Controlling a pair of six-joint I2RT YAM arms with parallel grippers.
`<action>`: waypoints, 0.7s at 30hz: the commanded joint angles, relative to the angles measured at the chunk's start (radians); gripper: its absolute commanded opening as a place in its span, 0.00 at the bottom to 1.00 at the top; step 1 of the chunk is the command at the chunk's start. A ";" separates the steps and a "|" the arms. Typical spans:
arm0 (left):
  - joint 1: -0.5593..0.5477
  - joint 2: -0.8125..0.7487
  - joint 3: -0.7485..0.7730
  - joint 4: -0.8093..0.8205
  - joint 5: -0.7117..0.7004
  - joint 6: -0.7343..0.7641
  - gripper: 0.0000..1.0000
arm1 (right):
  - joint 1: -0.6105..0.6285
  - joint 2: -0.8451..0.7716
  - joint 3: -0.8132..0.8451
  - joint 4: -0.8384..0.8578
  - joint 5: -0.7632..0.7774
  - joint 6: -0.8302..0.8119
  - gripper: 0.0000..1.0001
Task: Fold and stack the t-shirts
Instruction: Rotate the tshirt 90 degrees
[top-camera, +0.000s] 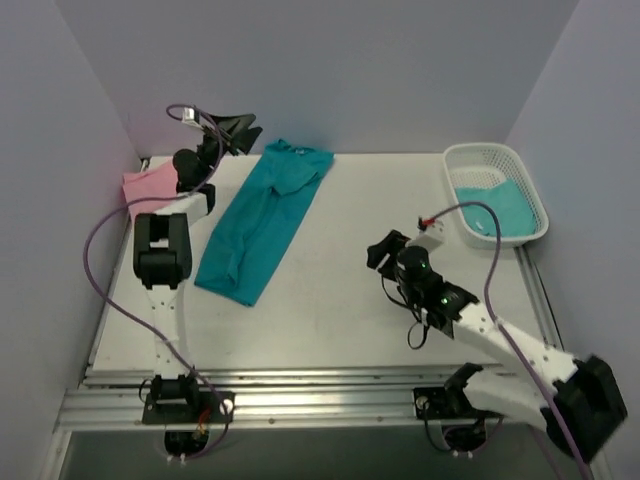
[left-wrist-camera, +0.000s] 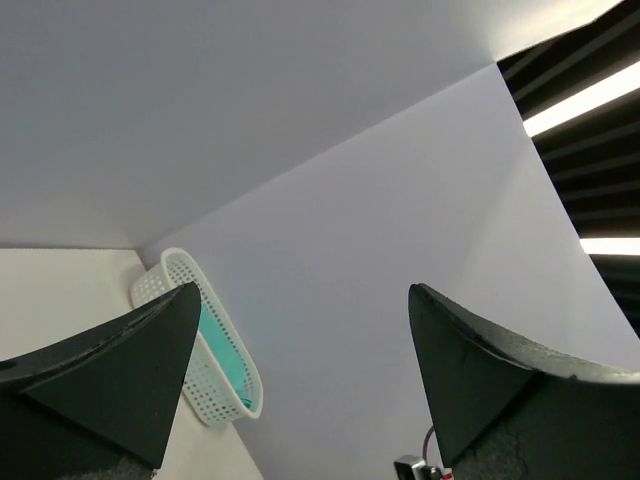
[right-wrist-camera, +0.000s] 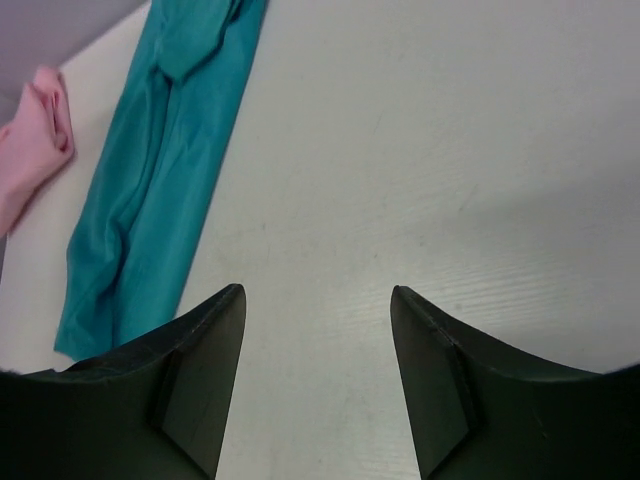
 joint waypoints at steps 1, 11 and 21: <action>0.098 -0.223 -0.349 0.300 0.027 0.075 0.94 | 0.069 0.198 -0.017 0.261 -0.111 0.064 0.56; 0.171 -0.776 -0.883 -0.618 -0.205 0.891 0.94 | 0.250 0.697 0.263 0.418 -0.178 0.093 0.54; 0.158 -0.954 -1.110 -0.835 -0.543 0.939 0.94 | 0.259 1.008 0.496 0.478 -0.329 0.142 0.51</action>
